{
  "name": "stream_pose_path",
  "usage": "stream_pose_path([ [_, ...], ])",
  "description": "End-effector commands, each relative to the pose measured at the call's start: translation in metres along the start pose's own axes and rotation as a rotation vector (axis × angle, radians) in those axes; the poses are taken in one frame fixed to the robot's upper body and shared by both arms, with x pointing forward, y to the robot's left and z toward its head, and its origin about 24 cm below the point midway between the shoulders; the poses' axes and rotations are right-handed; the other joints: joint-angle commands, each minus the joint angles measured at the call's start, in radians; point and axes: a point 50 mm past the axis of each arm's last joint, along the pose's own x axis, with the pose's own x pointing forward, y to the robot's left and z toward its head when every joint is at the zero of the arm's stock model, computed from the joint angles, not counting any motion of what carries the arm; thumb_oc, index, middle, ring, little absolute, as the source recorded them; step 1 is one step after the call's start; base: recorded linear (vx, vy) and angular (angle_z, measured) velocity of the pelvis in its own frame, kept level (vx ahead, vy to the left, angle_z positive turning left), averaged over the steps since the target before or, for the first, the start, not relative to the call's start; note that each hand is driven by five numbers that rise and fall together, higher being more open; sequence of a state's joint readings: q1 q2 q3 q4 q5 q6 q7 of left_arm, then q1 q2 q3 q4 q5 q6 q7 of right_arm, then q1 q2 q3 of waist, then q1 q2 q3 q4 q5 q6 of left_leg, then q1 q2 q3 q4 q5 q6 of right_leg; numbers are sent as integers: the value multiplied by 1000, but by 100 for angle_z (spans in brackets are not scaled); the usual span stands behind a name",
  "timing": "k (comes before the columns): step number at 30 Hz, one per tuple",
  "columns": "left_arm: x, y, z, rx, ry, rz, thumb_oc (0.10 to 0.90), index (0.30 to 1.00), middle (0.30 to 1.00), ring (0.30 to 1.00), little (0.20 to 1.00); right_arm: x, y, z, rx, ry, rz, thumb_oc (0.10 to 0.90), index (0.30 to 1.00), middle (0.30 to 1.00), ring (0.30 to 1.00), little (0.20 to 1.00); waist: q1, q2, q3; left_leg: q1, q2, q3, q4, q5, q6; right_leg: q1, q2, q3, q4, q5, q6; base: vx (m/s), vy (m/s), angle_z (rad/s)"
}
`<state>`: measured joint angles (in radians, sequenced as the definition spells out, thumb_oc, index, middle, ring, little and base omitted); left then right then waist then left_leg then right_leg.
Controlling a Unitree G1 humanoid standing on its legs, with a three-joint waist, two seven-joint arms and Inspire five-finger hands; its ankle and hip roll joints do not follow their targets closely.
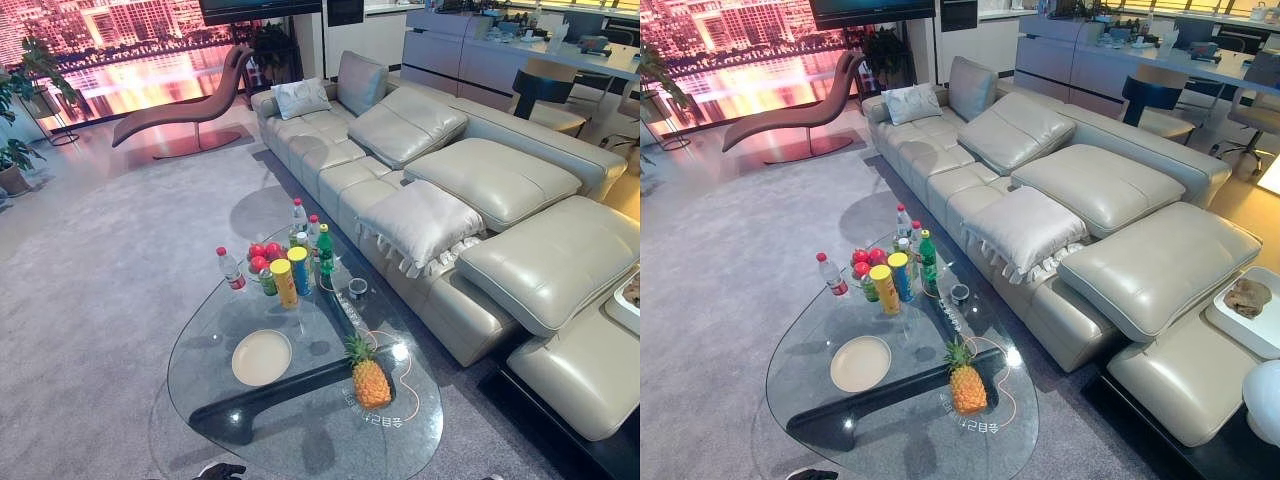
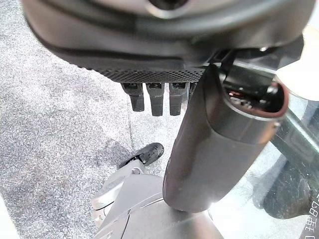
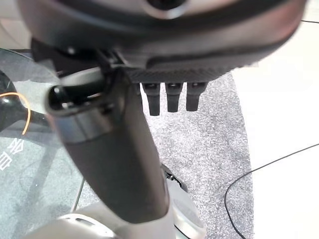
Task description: Pick up the fruit to the plate
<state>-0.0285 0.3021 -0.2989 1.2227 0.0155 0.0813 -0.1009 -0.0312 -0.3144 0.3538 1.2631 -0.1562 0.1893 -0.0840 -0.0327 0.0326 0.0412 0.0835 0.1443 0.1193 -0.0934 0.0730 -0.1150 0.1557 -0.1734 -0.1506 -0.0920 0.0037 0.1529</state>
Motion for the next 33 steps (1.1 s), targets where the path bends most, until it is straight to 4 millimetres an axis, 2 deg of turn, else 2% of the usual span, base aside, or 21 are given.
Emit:
stream_pose_path([
  [1, 1, 11, 26, 27, -43, 20, 800, 900, 900, 900, 900, 0, -26, 28, 10, -38, -84, 800, 900, 900, 900, 900, 19, -18, 48, 50, 6, -2, 6, -80, 1, -2, -25, -42, 6, 11, 16, 0, 0, 0],
  [12, 1, 11, 26, 11, -37, 26, 800, 900, 900, 900, 900, 0, -24, 26, 14, -32, -77, 800, 900, 900, 900, 900, 19, -18, 69, 39, 3, -8, 6, -77, 3, -16, -25, -31, 5, 15, 17, 17, -2, 0],
  [19, 2, 8, 27, -38, -35, 39, 800, 900, 900, 900, 900, 1, -24, 18, 34, -12, -98, 800, 900, 900, 900, 900, 14, -1, 135, -30, -7, -11, 6, -47, 6, -86, -39, -29, 5, 44, 17, -7, 17, 0],
  [21, 1, 12, 39, -84, -67, 60, 800, 900, 900, 900, 900, 0, -39, 28, 64, -32, -142, 800, 900, 900, 900, 900, 10, 16, 196, -84, -20, -18, 6, -29, 8, -144, -47, -25, 5, 62, 12, -210, 93, 0],
  [25, 0, 16, 54, -135, -114, 33, 800, 900, 900, 900, 900, -1, -57, 39, 112, -49, -199, 800, 900, 900, 900, 900, 12, 38, 263, -151, -46, -34, 6, -16, 18, -217, -49, -18, 5, 81, 4, -104, 33, 1],
  [30, -4, 18, 76, -160, -256, -51, 800, 900, 900, 900, 900, -5, -79, 52, 155, -89, -260, 800, 900, 900, 900, 900, 10, 48, 326, -209, -63, -39, 6, -5, 25, -285, -44, -1, 11, 98, 0, -52, -5, 1],
  [32, -8, 26, 95, -210, -340, -64, 800, 900, 900, 900, 900, -10, -102, 63, 222, -148, -323, 800, 900, 900, 900, 900, 11, 51, 378, -259, -77, -49, 6, 1, 32, -339, -37, 17, 17, 106, -3, -72, -29, -5],
  [33, -9, 26, 96, -220, -348, -65, 800, 900, 900, 900, 900, -11, -104, 64, 228, -156, -330, 800, 900, 900, 900, 900, 11, 51, 383, -264, -79, -51, 6, 2, 33, -345, -36, 18, 19, 106, -3, -38, -6, -5],
])
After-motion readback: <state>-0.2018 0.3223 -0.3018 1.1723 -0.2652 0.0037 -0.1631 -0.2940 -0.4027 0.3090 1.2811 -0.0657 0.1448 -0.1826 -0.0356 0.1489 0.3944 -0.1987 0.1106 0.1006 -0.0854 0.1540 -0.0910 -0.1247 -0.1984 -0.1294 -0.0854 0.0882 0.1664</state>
